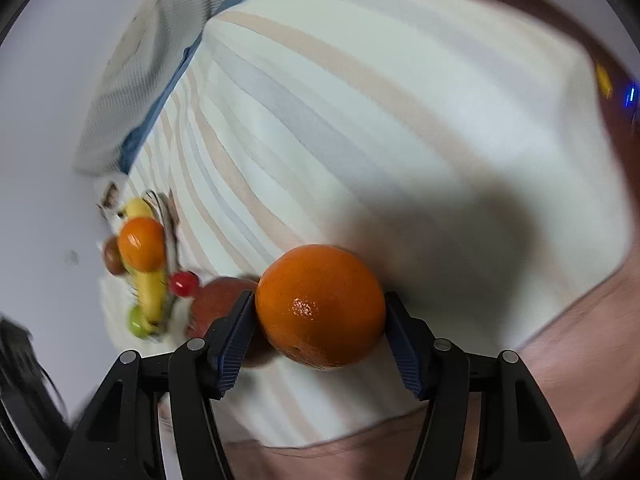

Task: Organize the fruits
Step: 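Grasp the dark red apple with the left tool while the right tool grasps the orange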

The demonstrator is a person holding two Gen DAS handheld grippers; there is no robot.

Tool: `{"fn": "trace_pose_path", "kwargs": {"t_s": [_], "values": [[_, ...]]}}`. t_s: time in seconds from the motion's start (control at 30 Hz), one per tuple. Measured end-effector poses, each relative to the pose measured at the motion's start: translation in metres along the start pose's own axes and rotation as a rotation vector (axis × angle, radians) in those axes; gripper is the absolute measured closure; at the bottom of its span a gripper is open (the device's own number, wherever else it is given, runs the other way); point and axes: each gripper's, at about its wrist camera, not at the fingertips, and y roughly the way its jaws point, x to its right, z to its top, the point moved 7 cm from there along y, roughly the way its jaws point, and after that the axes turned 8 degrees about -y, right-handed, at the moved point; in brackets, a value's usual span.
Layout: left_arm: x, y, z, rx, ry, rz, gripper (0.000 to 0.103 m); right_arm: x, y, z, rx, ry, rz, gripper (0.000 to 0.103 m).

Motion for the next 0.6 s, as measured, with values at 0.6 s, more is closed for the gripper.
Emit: {"fn": "trace_pose_path", "kwargs": {"t_s": [0.6], "values": [[0.081, 0.053, 0.019, -0.043, 0.175, 0.009, 0.041, 0.040, -0.019, -0.015, -0.034, -0.104, -0.135, 0.037]]}}
